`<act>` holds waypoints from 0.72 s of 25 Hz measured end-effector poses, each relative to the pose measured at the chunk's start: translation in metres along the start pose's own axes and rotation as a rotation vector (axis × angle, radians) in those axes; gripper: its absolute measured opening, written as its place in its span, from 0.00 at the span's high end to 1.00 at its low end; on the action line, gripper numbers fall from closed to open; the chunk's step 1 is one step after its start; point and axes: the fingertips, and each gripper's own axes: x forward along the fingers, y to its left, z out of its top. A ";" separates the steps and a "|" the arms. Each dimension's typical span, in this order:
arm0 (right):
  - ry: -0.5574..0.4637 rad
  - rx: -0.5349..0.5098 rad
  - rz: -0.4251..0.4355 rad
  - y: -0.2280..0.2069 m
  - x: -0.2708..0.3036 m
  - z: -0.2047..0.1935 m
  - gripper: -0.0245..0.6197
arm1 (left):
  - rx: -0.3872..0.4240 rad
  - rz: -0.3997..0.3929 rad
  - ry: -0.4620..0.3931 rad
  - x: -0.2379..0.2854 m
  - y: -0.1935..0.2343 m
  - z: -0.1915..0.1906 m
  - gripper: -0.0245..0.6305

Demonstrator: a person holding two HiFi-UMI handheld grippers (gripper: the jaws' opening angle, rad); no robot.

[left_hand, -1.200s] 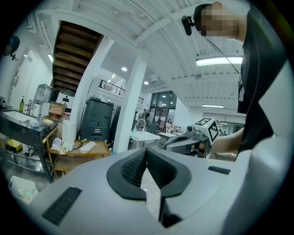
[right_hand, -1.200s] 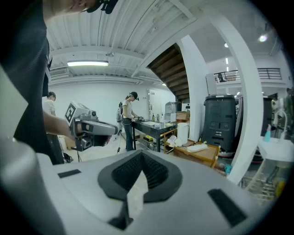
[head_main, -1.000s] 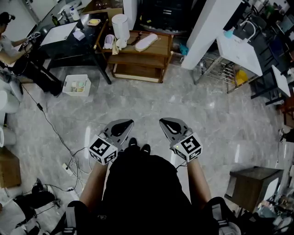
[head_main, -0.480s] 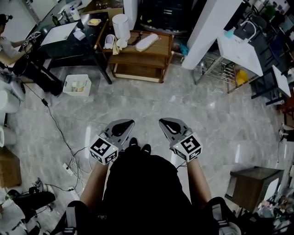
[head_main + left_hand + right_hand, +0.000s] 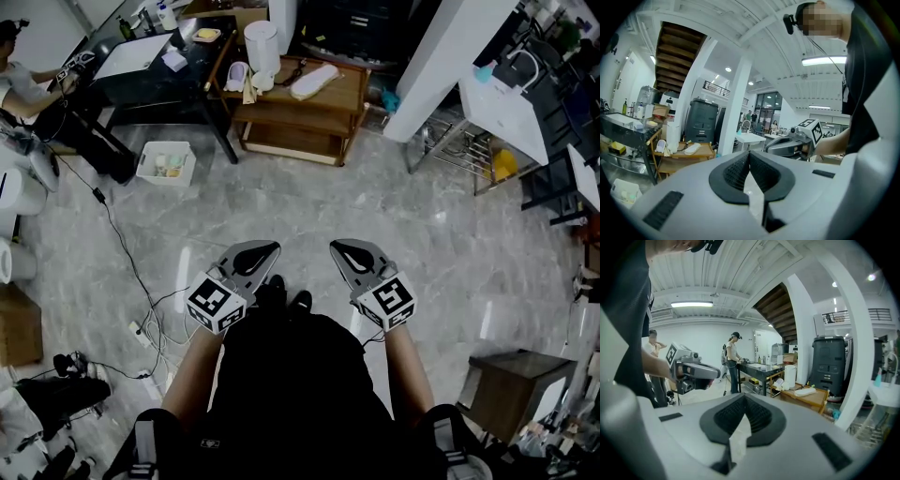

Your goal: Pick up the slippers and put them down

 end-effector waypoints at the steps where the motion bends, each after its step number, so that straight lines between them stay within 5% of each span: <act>1: 0.006 -0.001 0.005 0.000 0.004 -0.001 0.95 | -0.005 0.005 0.000 -0.001 0.003 -0.001 0.95; 9: 0.047 -0.019 -0.010 -0.018 0.044 0.004 0.95 | -0.049 0.019 0.009 0.000 0.054 -0.007 0.94; 18: 0.027 0.031 -0.023 -0.049 0.118 0.037 0.95 | -0.046 -0.055 0.009 0.022 0.129 0.013 0.94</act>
